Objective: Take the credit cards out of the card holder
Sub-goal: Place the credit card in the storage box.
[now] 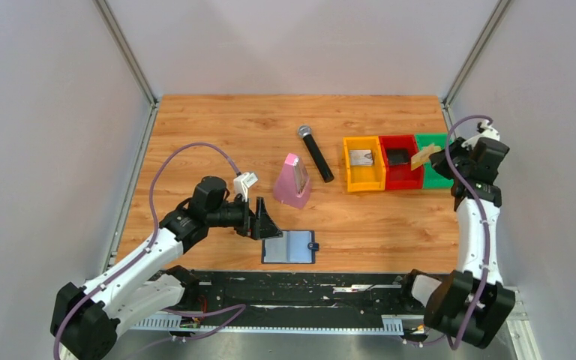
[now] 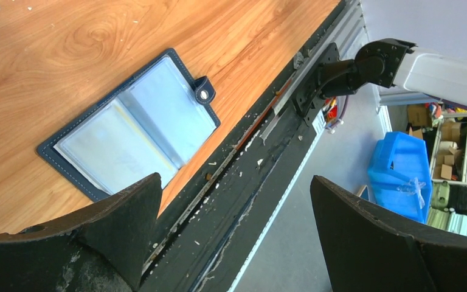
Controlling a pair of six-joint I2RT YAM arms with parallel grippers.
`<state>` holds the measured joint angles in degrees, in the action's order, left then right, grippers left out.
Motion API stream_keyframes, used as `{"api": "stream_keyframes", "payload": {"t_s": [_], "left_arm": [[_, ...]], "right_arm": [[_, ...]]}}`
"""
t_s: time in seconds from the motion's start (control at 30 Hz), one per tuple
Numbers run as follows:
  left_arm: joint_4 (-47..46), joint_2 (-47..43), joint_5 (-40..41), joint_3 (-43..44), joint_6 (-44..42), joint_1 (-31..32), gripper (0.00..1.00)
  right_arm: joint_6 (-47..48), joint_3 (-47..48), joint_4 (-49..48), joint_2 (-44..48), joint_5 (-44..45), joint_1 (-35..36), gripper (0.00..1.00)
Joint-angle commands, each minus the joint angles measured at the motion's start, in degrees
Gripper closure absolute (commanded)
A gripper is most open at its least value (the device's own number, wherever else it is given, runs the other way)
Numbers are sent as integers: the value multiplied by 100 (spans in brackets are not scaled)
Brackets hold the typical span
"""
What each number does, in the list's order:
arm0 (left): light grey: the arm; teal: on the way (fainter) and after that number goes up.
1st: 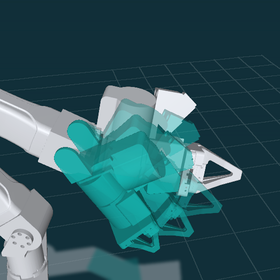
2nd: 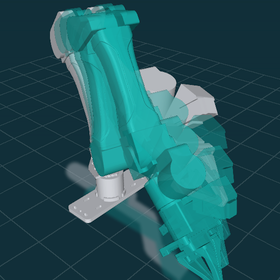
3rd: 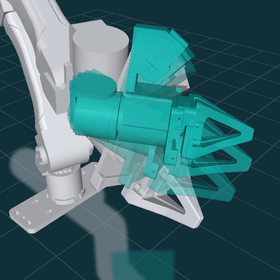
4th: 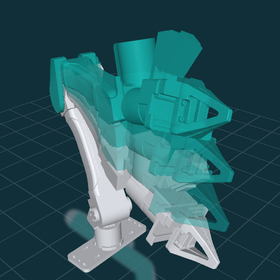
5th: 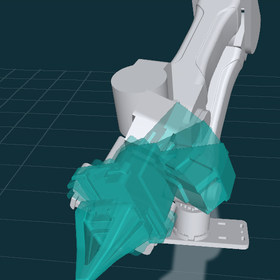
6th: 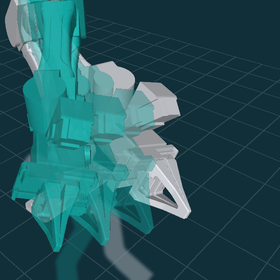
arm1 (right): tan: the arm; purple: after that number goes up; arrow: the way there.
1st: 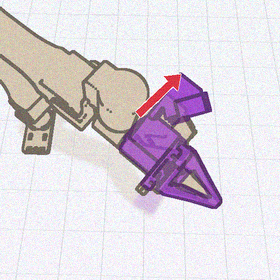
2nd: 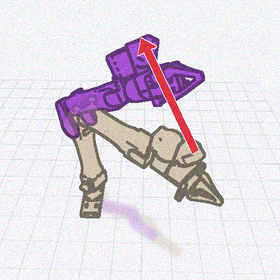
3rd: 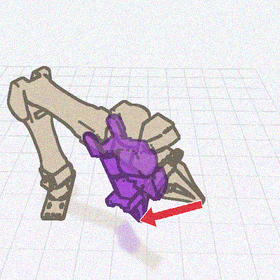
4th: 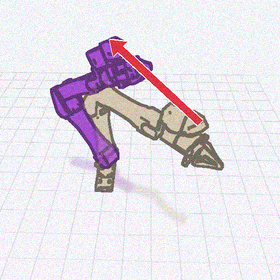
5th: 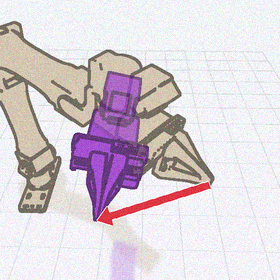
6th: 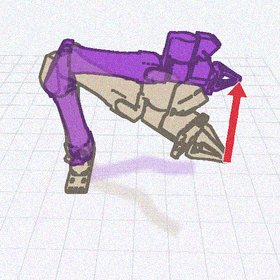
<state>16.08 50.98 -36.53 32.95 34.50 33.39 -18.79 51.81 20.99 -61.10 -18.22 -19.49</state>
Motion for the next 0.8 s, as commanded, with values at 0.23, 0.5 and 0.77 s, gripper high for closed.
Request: {"api": "stream_keyframes", "payload": {"t_s": [0.23,0.5,0.77], "left_arm": [[-692,-219,-185,-235,485,12,0],[-305,-58,-87,118,104,17,0],[-155,65,8,333,-56,15,0]], "right_arm": [[536,726,-1505,-1607,-288,-1090,100],[797,1118,-1836,-2574,-583,-1272,100],[632,1760,-1421,-3340,-1013,-1308,100]]}}
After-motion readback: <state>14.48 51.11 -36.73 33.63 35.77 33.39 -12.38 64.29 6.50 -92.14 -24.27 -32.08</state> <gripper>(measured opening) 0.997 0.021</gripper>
